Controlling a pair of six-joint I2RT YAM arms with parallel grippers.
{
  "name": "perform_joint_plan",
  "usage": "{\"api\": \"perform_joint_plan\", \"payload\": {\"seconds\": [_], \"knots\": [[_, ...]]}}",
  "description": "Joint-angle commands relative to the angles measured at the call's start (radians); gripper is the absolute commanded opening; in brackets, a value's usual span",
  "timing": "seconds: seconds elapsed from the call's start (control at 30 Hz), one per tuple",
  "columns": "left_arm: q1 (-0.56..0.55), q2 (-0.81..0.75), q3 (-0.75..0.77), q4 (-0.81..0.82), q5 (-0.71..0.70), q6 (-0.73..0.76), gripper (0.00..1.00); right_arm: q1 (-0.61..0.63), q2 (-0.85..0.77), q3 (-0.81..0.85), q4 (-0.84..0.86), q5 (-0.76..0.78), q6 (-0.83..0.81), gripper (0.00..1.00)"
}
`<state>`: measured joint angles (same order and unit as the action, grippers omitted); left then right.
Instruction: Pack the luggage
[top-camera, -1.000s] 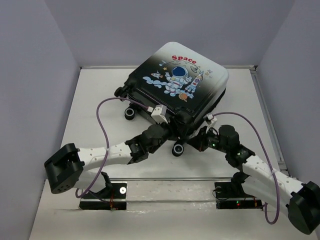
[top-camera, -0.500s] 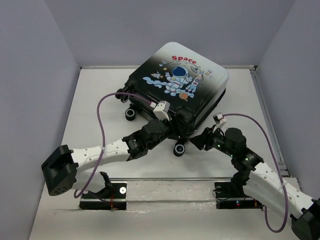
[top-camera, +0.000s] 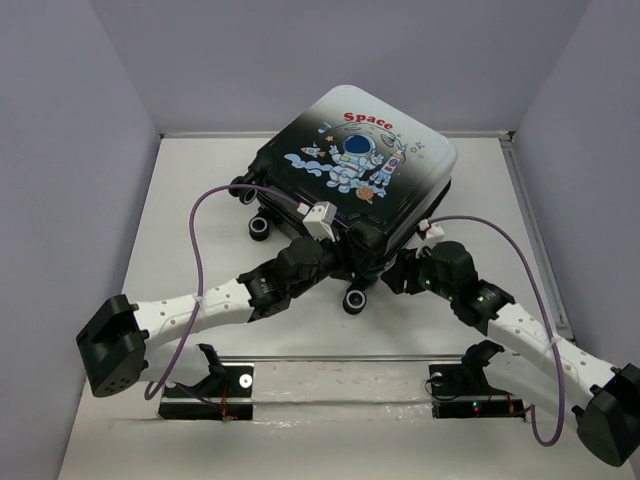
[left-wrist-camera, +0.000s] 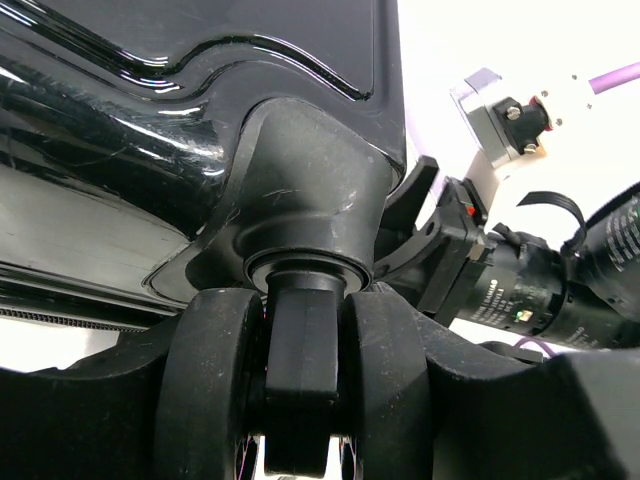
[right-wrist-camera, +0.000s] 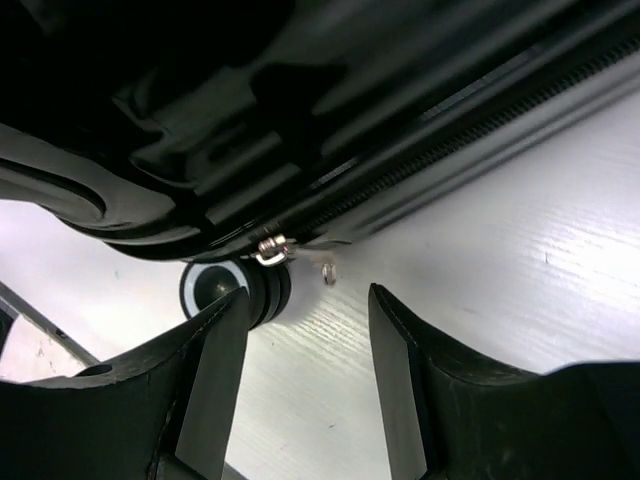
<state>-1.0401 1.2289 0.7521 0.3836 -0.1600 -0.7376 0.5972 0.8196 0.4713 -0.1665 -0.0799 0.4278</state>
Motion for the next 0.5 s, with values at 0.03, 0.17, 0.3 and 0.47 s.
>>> {"api": "perform_joint_plan", "payload": {"seconds": [0.03, 0.17, 0.3, 0.47], "knots": [[0.011, -0.052, 0.020, 0.123, -0.007, 0.001, 0.06, 0.007, 0.062, 0.007, 0.239, -0.055, -0.133, 0.56], [0.012, -0.043, 0.016, 0.123, -0.003, -0.008, 0.06, 0.007, 0.105, -0.037, 0.376, -0.044, -0.149, 0.54], [0.012, -0.045, 0.018, 0.123, 0.004, -0.008, 0.06, -0.004, 0.157, -0.039, 0.436, -0.046, -0.167, 0.51], [0.012, -0.042, 0.015, 0.123, 0.008, -0.017, 0.06, -0.004, 0.153, -0.101, 0.582, -0.087, -0.141, 0.26]]}}
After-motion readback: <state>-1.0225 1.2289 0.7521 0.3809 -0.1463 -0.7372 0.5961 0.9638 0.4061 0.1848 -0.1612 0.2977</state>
